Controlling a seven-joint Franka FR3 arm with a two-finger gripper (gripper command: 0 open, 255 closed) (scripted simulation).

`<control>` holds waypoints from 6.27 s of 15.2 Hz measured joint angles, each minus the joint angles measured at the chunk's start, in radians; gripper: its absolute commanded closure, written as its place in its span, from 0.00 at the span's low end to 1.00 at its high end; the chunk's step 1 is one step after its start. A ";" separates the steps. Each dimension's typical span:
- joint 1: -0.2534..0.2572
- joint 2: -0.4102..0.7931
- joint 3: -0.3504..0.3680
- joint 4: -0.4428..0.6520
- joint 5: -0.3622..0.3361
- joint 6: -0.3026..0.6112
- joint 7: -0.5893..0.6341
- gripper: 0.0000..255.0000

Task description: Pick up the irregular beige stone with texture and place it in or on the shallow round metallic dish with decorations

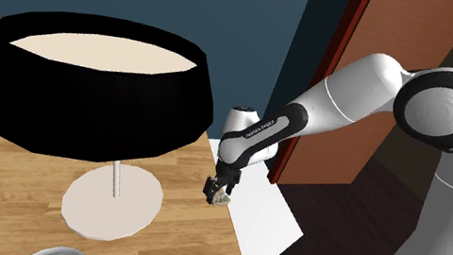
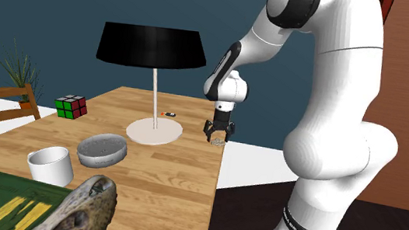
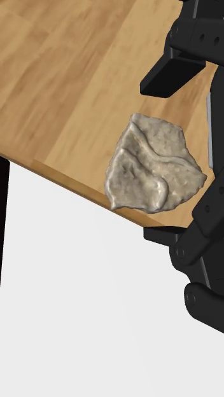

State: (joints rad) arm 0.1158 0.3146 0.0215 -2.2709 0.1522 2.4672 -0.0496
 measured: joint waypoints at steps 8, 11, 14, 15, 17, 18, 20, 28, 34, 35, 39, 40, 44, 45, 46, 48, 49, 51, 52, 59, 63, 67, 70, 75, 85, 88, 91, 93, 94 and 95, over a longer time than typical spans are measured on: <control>0.000 0.000 0.000 0.000 0.000 0.001 0.000 1.00; 0.000 0.000 0.000 0.000 0.000 0.001 0.000 1.00; 0.000 -0.005 0.000 -0.001 -0.001 -0.004 0.001 1.00; 0.000 -0.013 -0.001 0.001 -0.002 -0.013 0.003 1.00; 0.000 -0.036 -0.002 -0.001 -0.005 -0.035 0.005 1.00; 0.001 -0.049 -0.003 -0.001 -0.006 -0.047 0.008 1.00; 0.002 -0.069 -0.003 0.002 -0.009 -0.071 0.012 1.00; 0.002 -0.155 -0.006 0.013 -0.020 -0.166 0.027 1.00; 0.002 -0.208 -0.008 0.037 -0.027 -0.243 0.037 1.00; 0.002 -0.219 -0.007 0.039 -0.028 -0.256 0.040 1.00; 0.028 -0.231 0.015 0.047 -0.025 -0.272 0.088 1.00; 0.042 -0.223 0.027 0.056 -0.023 -0.269 0.111 1.00; 0.082 -0.216 0.056 0.088 -0.017 -0.273 0.200 1.00; 0.096 -0.214 0.068 0.093 -0.015 -0.263 0.224 1.00; 0.110 -0.206 0.078 0.110 -0.014 -0.263 0.257 1.00; 0.131 -0.183 0.094 0.134 -0.015 -0.249 0.300 1.00; 0.142 -0.166 0.100 0.152 -0.016 -0.218 0.324 1.00; 0.172 -0.150 0.121 0.187 -0.021 -0.210 0.369 1.00; 0.190 -0.140 0.135 0.185 -0.023 -0.235 0.389 1.00; 0.302 -0.008 0.190 0.354 -0.059 -0.295 0.559 1.00; 0.366 0.096 0.207 0.501 -0.088 -0.337 0.646 1.00; 0.431 0.171 0.221 0.612 -0.111 -0.366 0.729 1.00; 0.482 0.256 0.224 0.750 -0.133 -0.402 0.784 1.00; 0.566 0.411 0.223 0.997 -0.164 -0.497 0.858 1.00; 0.576 0.479 0.216 0.973 -0.173 -0.408 0.859 1.00; 0.579 0.503 0.213 0.975 -0.175 -0.386 0.858 1.00; 0.579 0.505 0.213 0.969 -0.176 -0.377 0.857 1.00; 0.578 0.505 0.213 0.967 -0.176 -0.376 0.857 1.00; 0.578 0.505 0.213 0.967 -0.176 -0.375 0.857 1.00; 0.578 0.505 0.213 0.967 -0.176 -0.375 0.857 0.00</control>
State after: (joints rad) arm 0.6941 0.8196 0.2345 -1.3038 -0.0235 2.0920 0.8075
